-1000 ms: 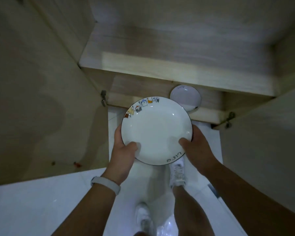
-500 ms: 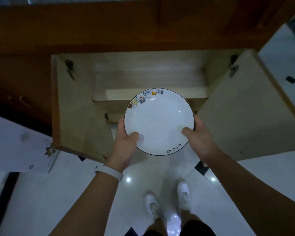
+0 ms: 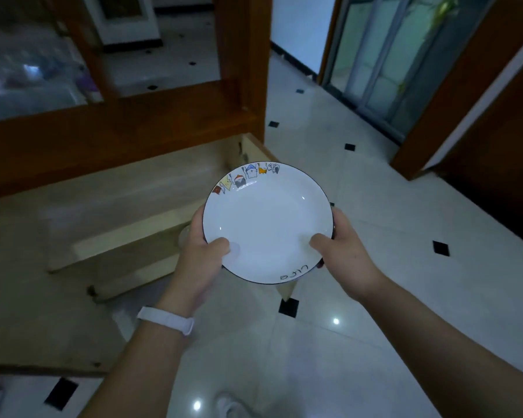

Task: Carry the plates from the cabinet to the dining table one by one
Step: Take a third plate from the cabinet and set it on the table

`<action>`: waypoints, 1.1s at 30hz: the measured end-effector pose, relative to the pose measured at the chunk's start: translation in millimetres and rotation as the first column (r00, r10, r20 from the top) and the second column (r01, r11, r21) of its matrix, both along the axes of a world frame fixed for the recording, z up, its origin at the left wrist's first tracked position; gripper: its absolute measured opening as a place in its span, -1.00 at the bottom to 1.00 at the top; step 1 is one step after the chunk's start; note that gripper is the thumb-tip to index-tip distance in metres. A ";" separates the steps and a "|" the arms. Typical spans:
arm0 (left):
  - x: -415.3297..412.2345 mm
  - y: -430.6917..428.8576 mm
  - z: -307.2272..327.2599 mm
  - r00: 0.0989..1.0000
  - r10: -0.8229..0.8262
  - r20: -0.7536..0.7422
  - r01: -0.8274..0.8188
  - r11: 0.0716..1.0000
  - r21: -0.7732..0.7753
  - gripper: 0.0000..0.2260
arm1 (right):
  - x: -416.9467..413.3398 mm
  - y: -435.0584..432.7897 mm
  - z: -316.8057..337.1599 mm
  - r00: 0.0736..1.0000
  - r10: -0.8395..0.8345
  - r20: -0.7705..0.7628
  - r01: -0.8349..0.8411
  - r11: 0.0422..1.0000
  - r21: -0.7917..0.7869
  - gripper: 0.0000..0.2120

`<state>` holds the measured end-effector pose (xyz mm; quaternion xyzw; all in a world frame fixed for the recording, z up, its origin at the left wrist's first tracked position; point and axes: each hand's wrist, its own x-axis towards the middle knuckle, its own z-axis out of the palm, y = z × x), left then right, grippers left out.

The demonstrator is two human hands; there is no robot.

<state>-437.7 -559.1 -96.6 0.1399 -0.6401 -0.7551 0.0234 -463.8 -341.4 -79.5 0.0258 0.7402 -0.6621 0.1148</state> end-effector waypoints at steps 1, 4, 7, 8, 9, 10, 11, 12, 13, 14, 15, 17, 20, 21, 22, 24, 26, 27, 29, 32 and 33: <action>-0.3 22.9 5.3 0.999 -0.042 -0.008 0.042 0.999 0.016 -0.40 | 5.5 22.9 4.1 0.999 -0.050 -0.006 0.050 0.999 0.003 -0.55; 6.0 95.5 20.4 0.988 -0.152 -0.041 0.154 0.988 0.035 -0.48 | 30.7 92.3 16.9 0.983 -0.184 -0.023 0.185 0.983 0.021 -0.56; 17.6 164.9 31.1 0.967 -0.251 -0.046 0.252 0.967 0.036 -0.49 | 63.4 160.2 26.3 0.952 -0.303 -0.036 0.303 0.953 0.023 -0.56; 21.6 188.0 33.9 0.959 -0.279 -0.044 0.281 0.959 0.041 -0.47 | 74.7 182.3 29.7 0.941 -0.338 -0.035 0.338 0.941 0.012 -0.55; 26.0 211.0 35.8 0.951 -0.306 -0.044 0.308 0.950 0.046 -0.45 | 87.1 204.7 32.4 0.928 -0.372 -0.029 0.372 0.928 0.006 -0.56; 31.0 234.2 36.9 0.942 -0.332 -0.043 0.334 0.941 0.049 -0.44 | 100.4 226.3 35.1 0.917 -0.398 -0.027 0.399 0.917 0.005 -0.56; 36.5 257.0 37.8 0.934 -0.356 -0.037 0.358 0.932 0.049 -0.44 | 113.9 247.2 37.3 0.908 -0.418 -0.032 0.419 0.908 0.008 -0.56; 42.3 280.2 38.4 0.924 -0.382 -0.034 0.383 0.922 0.050 -0.44 | 127.2 267.7 39.0 0.897 -0.441 -0.039 0.442 0.897 0.013 -0.55; 48.4 302.9 38.7 0.913 -0.407 -0.035 0.408 0.912 0.046 -0.47 | 140.4 287.7 39.9 0.882 -0.470 -0.044 0.471 0.882 0.016 -0.56; 54.7 324.2 38.9 0.902 -0.430 -0.038 0.431 0.901 0.039 -0.51 | 153.3 306.8 40.7 0.865 -0.499 -0.051 0.500 0.866 0.014 -0.57; 61.4 345.2 40.0 0.889 -0.455 -0.043 0.457 0.889 0.037 -0.54 | 165.7 325.0 41.6 0.848 -0.528 -0.054 0.529 0.848 0.013 -0.57; 73.0 381.4 42.2 0.860 -0.508 -0.055 0.510 0.860 0.034 -0.54 | 188.5 354.4 44.9 0.815 -0.577 -0.055 0.578 0.816 0.018 -0.57; 89.0 428.8 46.0 0.813 -0.576 -0.077 0.579 0.815 0.013 -0.57 | 222.7 392.5 49.7 0.759 -0.648 -0.061 0.651 0.759 0.029 -0.57; 94.2 444.0 48.1 0.793 -0.603 -0.085 0.606 0.795 0.011 -0.58 | 233.9 404.8 50.8 0.736 -0.673 -0.068 0.676 0.737 0.023 -0.58; 98.6 458.2 49.2 0.771 -0.630 -0.092 0.634 0.774 0.008 -0.59 | 244.3 415.7 51.7 0.711 -0.699 -0.075 0.702 0.712 0.020 -0.59; 105.7 484.5 52.2 0.721 -0.684 -0.112 0.688 0.726 0.002 -0.59 | 262.2 434.8 51.5 0.659 -0.746 -0.094 0.750 0.661 0.018 -0.64; 110.9 509.6 55.6 0.668 -0.732 -0.133 0.739 0.674 -0.005 -0.58 | 277.6 450.5 49.7 0.602 -0.791 -0.105 0.796 0.606 -0.002 -0.63; 112.3 521.0 56.9 0.641 -0.754 -0.143 0.761 0.649 -0.012 -0.57 | 284.3 457.5 48.3 0.579 -0.808 -0.110 0.812 0.584 -0.013 -0.61; 113.9 544.2 57.7 0.576 -0.803 -0.153 0.809 0.587 -0.036 -0.57 | 297.4 471.4 45.3 0.528 -0.841 -0.117 0.846 0.533 -0.016 -0.57; 113.6 579.1 57.1 0.487 -0.861 -0.147 0.867 0.497 -0.041 -0.56 | 310.4 493.6 41.7 0.441 -0.887 -0.135 0.894 0.448 -0.024 -0.55; 112.0 590.5 56.6 0.465 -0.873 -0.145 0.880 0.474 -0.034 -0.55 | 312.3 500.3 41.0 0.410 -0.901 -0.142 0.908 0.418 -0.032 -0.55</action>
